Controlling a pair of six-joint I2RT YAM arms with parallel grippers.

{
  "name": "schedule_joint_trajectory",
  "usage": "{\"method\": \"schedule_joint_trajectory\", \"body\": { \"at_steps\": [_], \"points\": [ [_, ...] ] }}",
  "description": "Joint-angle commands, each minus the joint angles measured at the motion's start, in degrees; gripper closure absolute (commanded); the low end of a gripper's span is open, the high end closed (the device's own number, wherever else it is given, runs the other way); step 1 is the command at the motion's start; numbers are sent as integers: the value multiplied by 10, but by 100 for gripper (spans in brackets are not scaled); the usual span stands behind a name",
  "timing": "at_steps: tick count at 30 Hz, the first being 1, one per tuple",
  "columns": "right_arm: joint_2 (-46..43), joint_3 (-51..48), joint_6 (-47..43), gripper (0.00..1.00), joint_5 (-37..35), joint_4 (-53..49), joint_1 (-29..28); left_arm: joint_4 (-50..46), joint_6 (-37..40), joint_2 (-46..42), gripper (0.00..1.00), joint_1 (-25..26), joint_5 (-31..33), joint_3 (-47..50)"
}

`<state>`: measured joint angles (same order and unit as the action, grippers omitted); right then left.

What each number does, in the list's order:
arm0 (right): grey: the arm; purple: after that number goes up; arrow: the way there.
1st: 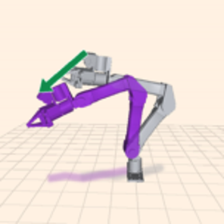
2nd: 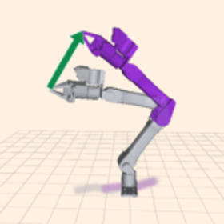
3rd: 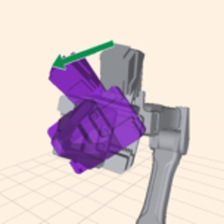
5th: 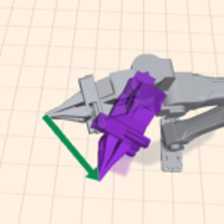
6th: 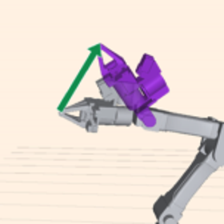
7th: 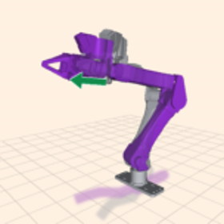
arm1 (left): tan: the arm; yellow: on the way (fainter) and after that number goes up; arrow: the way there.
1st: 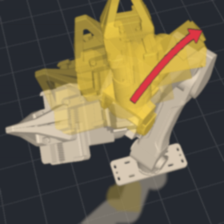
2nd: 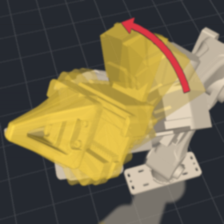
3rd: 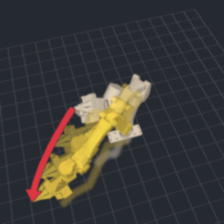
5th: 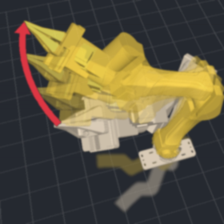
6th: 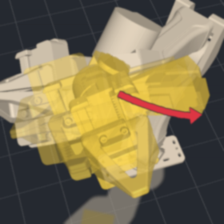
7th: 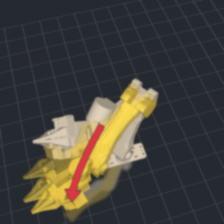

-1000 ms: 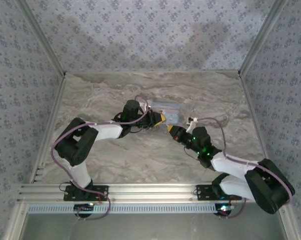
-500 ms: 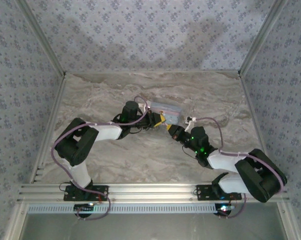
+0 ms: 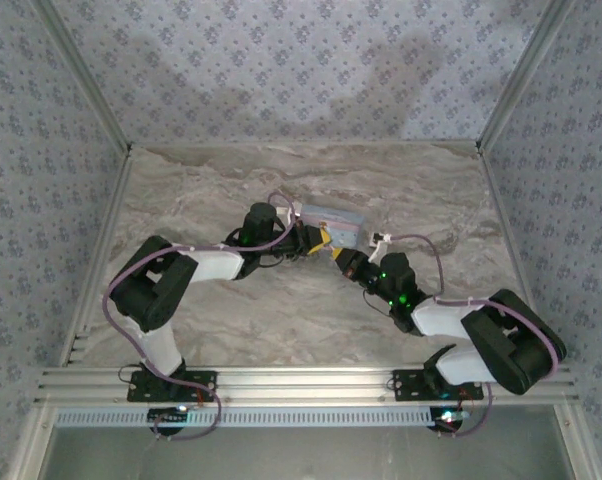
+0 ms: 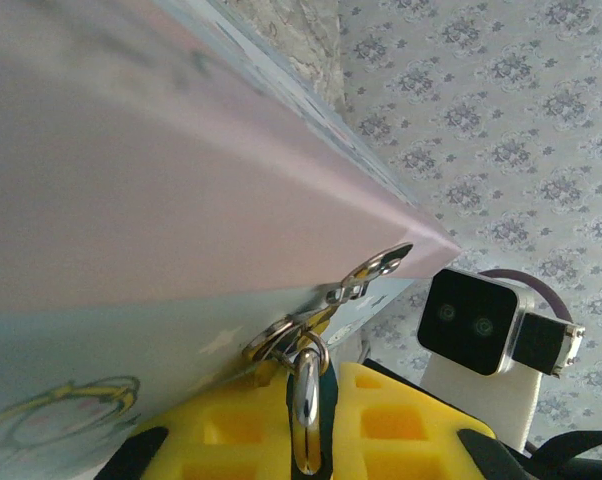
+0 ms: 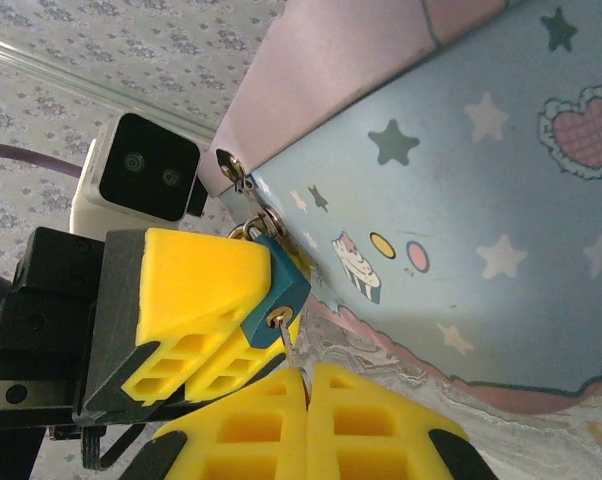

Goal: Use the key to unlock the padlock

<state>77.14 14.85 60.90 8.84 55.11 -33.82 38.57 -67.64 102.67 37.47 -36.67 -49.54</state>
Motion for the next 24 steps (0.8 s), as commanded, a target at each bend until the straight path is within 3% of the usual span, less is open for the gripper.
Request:
{"method": "schedule_joint_trajectory", "body": {
  "at_steps": [1,15,24],
  "points": [
    [9,17,5,100,7,22,3,52,-3,7,100,-4,-17,-2],
    [45,21,21,100,19,78,7,66,-10,10,100,-3,-23,1],
    [105,28,85,100,39,166,15,110,-31,17,100,-3,-34,8]
  ]
}}
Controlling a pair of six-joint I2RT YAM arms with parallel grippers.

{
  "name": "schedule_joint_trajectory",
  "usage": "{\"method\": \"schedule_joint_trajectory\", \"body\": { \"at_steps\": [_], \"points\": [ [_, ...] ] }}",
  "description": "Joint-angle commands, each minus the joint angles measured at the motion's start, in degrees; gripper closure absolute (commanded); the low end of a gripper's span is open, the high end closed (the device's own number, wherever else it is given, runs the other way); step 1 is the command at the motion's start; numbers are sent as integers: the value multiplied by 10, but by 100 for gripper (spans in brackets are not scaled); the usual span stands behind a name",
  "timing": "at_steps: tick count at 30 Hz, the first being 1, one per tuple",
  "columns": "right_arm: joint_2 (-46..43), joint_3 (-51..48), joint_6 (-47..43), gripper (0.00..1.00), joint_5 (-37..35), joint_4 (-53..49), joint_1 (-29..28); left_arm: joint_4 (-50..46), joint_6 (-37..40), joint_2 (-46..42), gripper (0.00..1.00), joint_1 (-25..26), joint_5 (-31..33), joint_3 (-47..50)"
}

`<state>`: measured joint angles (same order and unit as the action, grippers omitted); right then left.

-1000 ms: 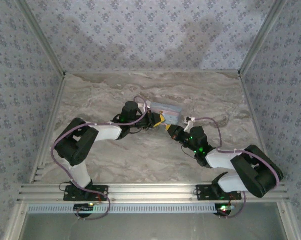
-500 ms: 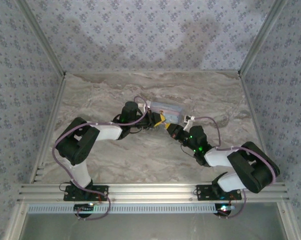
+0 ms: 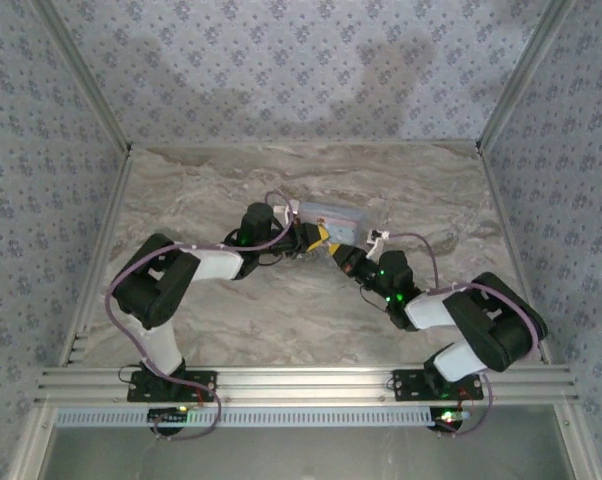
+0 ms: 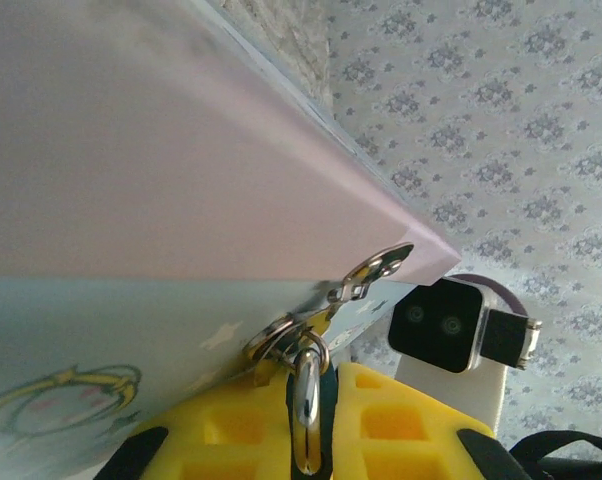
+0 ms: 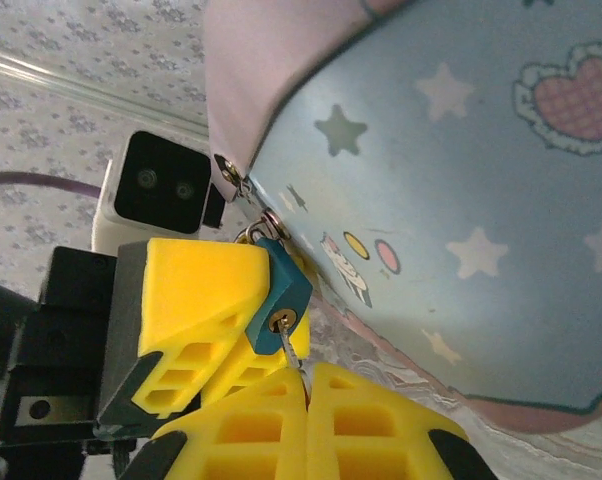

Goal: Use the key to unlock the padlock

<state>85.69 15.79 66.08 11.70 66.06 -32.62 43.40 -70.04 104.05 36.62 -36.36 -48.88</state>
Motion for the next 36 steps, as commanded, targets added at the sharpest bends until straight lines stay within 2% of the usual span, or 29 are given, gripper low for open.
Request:
{"method": "schedule_joint_trajectory", "body": {
  "at_steps": [1,13,18,22,28,36],
  "points": [
    [28,21,44,100,13,70,3,62,-7,3,100,7,-37,2],
    [79,36,119,100,30,123,9,78,-9,2,100,8,-48,2],
    [65,44,92,100,26,71,12,82,-12,0,100,10,-56,4],
    [92,42,141,100,38,122,25,85,-11,-3,100,11,-57,6],
    [115,52,205,100,51,137,23,87,-13,-2,100,11,-59,3],
    [114,63,229,100,57,137,25,91,-16,1,100,13,-62,5]
  ]
}}
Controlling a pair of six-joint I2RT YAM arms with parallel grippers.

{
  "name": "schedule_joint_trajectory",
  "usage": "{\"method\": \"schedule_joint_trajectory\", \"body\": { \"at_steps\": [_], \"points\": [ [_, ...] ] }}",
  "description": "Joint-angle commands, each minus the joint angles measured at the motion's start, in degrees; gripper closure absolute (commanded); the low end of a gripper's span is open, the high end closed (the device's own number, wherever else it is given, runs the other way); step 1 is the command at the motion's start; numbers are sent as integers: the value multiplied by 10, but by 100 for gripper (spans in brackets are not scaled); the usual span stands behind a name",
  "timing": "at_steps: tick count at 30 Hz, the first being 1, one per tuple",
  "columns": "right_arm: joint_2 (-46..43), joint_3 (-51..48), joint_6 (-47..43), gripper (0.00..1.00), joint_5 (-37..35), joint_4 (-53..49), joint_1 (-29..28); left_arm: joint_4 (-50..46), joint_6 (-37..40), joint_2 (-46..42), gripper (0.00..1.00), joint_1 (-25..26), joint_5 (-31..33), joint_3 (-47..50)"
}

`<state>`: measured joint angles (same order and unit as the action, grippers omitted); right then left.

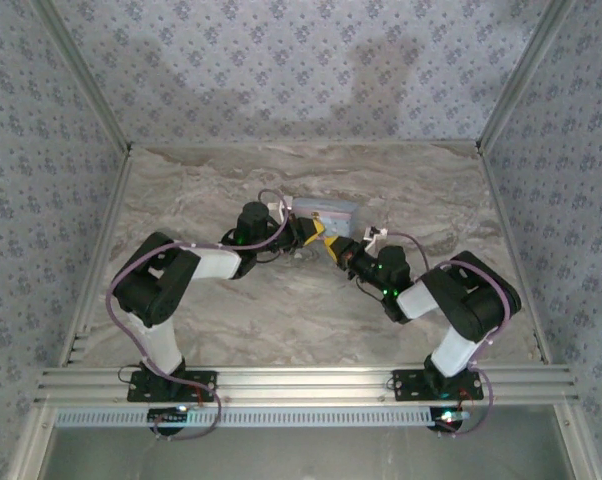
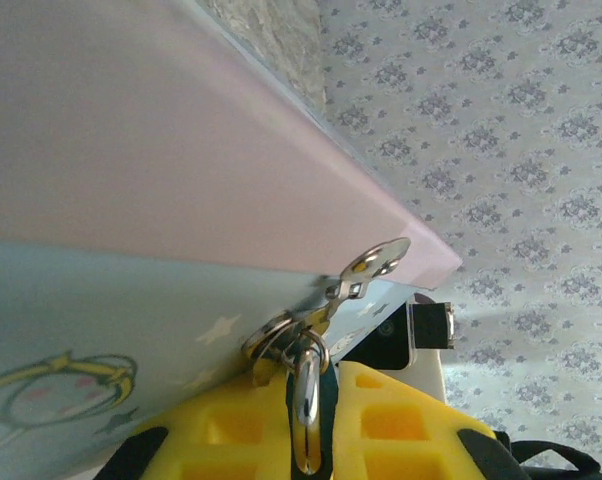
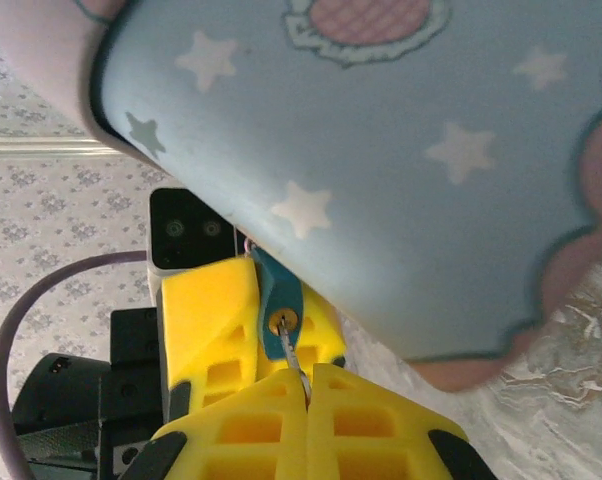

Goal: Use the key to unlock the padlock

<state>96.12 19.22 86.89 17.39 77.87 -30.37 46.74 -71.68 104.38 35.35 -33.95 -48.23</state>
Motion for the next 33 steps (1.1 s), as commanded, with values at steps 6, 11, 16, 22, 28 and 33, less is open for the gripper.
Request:
{"method": "schedule_joint_trajectory", "body": {
  "at_steps": [6,11,16,22,28,33],
  "points": [
    [22,22,-12,100,3,18,12,59,-3,-4,100,27,-90,-5],
    [2,28,-78,100,4,-31,12,53,-3,-7,100,26,-93,-4],
    [-29,48,-110,100,10,-96,15,53,-2,-8,100,30,-99,-4],
    [15,67,-28,100,39,7,28,50,-3,-8,100,33,-102,-6],
    [29,88,22,100,54,19,22,50,-2,-8,100,33,-103,-6],
    [1,90,-26,100,63,-20,24,52,-4,-6,100,33,-103,-6]
  ]
}}
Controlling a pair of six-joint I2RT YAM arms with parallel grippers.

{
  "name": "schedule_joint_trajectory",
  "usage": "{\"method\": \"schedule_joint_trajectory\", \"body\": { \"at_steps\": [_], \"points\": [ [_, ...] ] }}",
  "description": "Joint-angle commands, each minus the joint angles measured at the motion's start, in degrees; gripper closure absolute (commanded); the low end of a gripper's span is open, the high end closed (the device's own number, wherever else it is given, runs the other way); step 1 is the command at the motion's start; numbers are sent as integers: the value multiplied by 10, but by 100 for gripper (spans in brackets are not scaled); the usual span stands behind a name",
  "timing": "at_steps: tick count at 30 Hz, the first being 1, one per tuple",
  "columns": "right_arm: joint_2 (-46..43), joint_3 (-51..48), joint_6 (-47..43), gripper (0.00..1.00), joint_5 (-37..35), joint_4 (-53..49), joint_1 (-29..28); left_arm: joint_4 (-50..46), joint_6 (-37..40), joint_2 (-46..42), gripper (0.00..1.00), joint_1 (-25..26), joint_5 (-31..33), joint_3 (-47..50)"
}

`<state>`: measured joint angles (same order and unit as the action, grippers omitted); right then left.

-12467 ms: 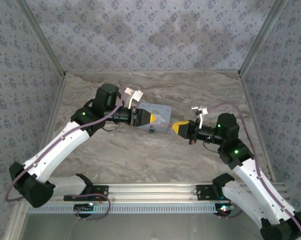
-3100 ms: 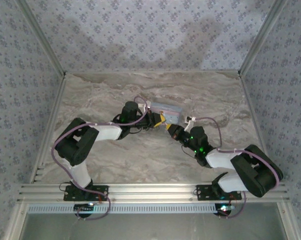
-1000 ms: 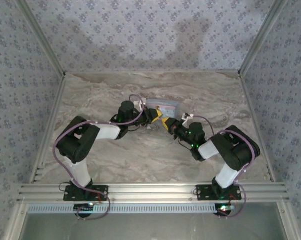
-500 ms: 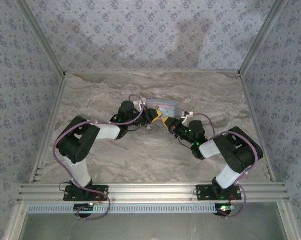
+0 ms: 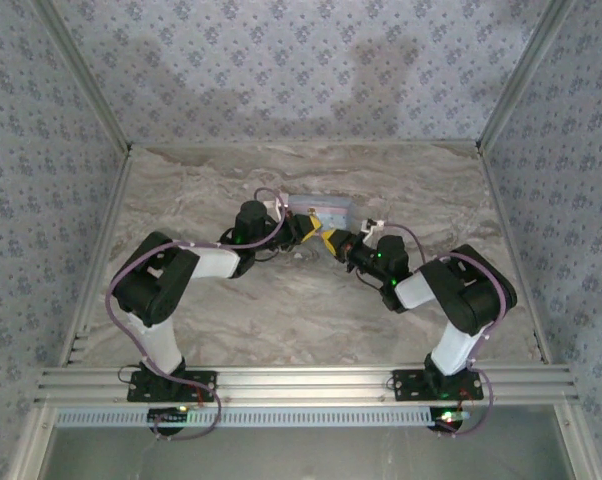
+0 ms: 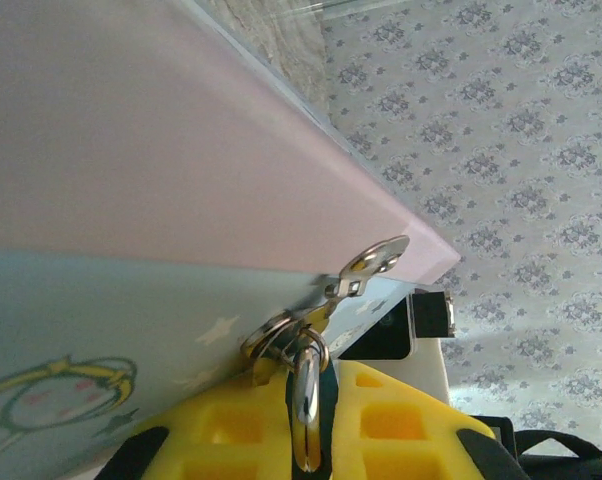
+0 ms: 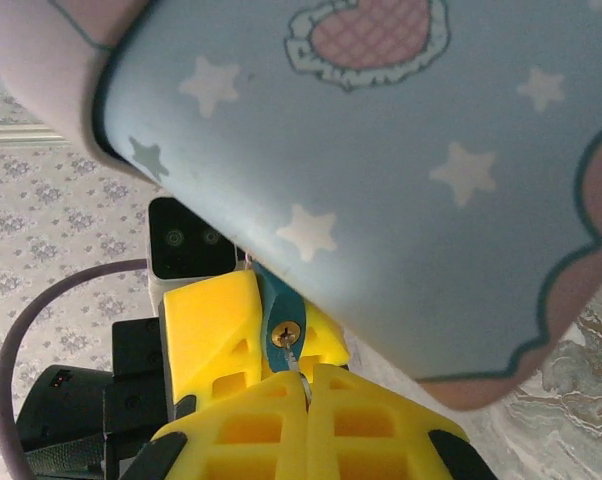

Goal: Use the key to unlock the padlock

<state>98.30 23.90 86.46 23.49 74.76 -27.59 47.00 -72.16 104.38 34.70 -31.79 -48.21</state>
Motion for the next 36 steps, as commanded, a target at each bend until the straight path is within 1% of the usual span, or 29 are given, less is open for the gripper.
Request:
{"method": "schedule_joint_trajectory", "body": {
  "at_steps": [1,5,7,8,13,18,19,25,27,28,30,31,33,36],
  "points": [
    [-37,43,-50,100,0,-28,-5,50,0,-6,100,40,-125,-7],
    [-112,50,-209,100,-20,-183,-16,46,0,-10,100,40,-126,-6],
    [-137,54,-244,100,-30,-238,-16,43,2,-11,100,40,-126,-7],
    [-140,51,-244,100,-29,-233,-13,42,3,-11,100,40,-125,-6],
    [-100,50,-159,100,12,-138,2,47,0,-9,100,40,-126,-10],
    [-13,56,-23,100,26,38,5,49,0,-11,100,41,-127,-11],
    [0,61,-1,100,28,49,5,50,0,-12,100,41,-128,-11],
    [4,81,18,100,33,49,-2,56,-1,-13,100,42,-136,-12],
    [5,84,19,100,32,29,-2,63,-2,-13,100,44,-142,-14],
    [13,87,23,100,37,33,0,66,-3,-13,100,45,-144,-14],
    [43,92,65,100,39,51,2,67,-4,-14,100,45,-148,-16],
    [52,95,70,100,42,50,0,67,-3,-14,100,45,-148,-16],
    [56,97,60,100,37,50,-7,71,-5,-14,100,45,-148,-15],
    [49,96,16,100,33,46,-12,76,-7,-15,100,45,-148,-12]
  ]
}}
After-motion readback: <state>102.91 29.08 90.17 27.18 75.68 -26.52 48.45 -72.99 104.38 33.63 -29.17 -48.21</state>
